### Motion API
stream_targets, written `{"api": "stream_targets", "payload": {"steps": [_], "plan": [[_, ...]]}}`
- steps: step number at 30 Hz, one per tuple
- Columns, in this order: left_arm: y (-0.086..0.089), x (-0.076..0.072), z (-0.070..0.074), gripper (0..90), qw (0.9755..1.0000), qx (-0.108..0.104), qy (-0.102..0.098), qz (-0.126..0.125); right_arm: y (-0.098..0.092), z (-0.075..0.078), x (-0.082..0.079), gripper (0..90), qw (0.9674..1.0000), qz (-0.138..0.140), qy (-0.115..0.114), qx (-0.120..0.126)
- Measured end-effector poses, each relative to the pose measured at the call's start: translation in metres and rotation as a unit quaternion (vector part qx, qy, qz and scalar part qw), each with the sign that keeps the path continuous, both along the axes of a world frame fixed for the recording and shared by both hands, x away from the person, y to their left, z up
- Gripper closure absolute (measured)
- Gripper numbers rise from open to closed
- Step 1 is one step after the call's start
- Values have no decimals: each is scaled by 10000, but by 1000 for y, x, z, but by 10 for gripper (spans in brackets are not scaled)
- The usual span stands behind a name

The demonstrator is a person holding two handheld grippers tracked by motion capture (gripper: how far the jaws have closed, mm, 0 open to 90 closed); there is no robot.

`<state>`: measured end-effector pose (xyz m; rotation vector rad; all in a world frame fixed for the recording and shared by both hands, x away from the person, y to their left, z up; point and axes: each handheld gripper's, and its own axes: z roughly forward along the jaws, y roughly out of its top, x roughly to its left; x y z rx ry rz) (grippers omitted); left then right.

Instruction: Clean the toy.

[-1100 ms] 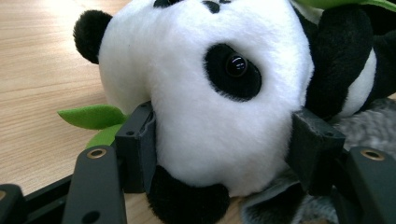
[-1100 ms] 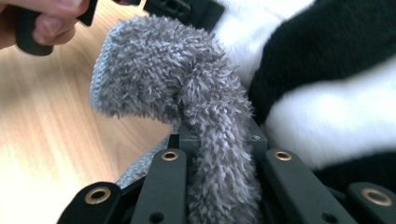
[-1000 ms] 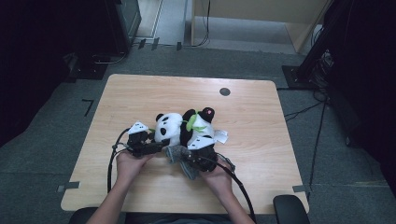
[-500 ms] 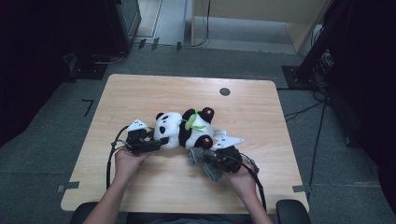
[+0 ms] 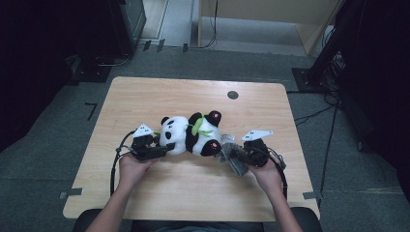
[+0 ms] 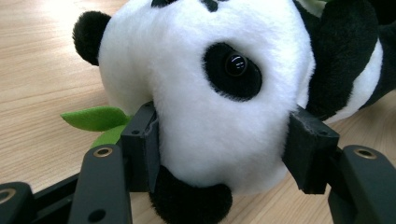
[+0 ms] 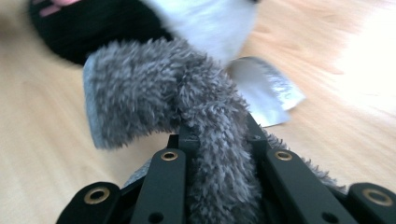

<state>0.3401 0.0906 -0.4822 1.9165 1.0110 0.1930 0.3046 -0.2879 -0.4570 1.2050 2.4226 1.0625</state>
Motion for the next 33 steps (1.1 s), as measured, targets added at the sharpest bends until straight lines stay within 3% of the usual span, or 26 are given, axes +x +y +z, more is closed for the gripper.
{"api": "stream_targets", "payload": {"steps": [6, 10, 15, 22, 27, 33], "plan": [[0, 0, 0, 371, 10000, -22, -9, 17, -2, 2, 32, 770, 10000, -38, -36, 77], [2, 0, -2, 367, 9998, -170, -3, 52, 3, 2, 50, 769, 9999, -8, -77, 64], [1, -2, -3, 360, 9998, -162, -42, 81, 4, 1, 62, 769, 9999, -55, -102, 103], [0, -3, -3, 334, 9996, -206, -51, 168, -21, 5, 81, 764, 9977, -410, -295, 441], [-1, -5, -3, 324, 9997, -137, -103, 194, -36, 4, 88, 760, 9965, -593, -352, 479], [-1, -7, -3, 320, 9997, -70, -148, 192, -56, -5, 98, 750, 9925, -925, -437, 662]]}}
